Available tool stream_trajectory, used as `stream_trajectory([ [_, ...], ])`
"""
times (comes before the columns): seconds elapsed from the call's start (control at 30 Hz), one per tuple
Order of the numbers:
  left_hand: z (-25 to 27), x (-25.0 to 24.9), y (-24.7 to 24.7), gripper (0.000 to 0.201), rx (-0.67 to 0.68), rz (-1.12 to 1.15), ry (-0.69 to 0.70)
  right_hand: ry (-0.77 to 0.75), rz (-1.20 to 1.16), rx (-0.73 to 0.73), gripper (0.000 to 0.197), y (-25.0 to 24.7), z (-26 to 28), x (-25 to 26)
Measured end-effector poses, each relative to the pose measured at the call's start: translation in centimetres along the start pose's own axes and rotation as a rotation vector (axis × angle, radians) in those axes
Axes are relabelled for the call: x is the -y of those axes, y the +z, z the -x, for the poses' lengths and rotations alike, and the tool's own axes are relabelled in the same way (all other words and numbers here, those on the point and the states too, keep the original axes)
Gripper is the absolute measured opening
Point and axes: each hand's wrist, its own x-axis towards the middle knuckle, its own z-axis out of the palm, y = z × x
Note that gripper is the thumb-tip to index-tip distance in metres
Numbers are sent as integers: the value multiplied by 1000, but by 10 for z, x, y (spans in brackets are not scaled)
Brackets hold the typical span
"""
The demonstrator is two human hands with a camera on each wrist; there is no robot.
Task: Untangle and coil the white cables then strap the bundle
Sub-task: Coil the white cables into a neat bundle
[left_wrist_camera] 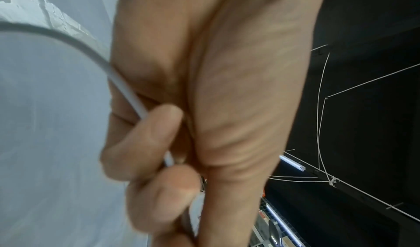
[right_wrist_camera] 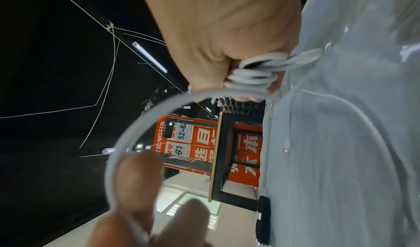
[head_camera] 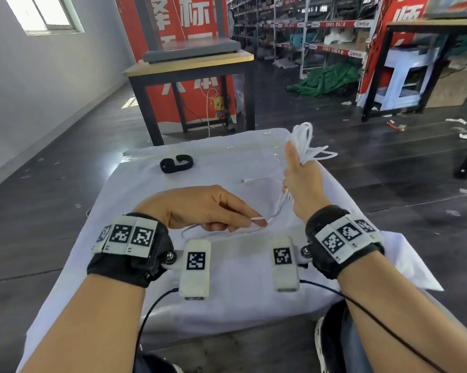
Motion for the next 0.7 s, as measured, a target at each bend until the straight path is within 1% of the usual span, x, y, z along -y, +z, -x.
stream_trajectory([
  [0.07, 1, -2, -1, 23, -52, 46, 69, 1, 132, 129, 50, 5, 6, -2],
  [0.13, 1, -1, -2, 22, -144, 92, 121, 52, 216, 282, 53, 7, 13, -1],
  [0.2, -2, 0, -4, 21, -277, 132, 159, 109, 255, 430, 50, 10, 19, -1],
  [0.3, -7, 1, -6, 20, -479, 126, 189, 229, 242, 561, 38, 14, 26, 0],
  [0.33, -9, 1, -6, 19, -534, 134, 192, 255, 243, 590, 36, 15, 28, 0],
  [0.37, -10, 1, -6, 18, -584, 148, 195, 274, 233, 609, 41, 17, 31, 1],
  [0.47, -14, 5, -8, 12, -745, 146, 196, 308, 185, 620, 80, 18, 35, 4],
  [0.5, -15, 7, -9, 10, -798, 146, 193, 310, 181, 625, 87, 18, 35, 5],
  [0.53, -16, 8, -10, 8, -841, 149, 194, 307, 183, 633, 89, 18, 36, 6],
  [0.6, -18, 12, -11, 8, -901, 132, 200, 286, 229, 661, 88, 18, 39, 8],
  [0.7, -20, 13, -11, 8, -936, 78, 216, 229, 381, 715, 75, 18, 41, 8],
])
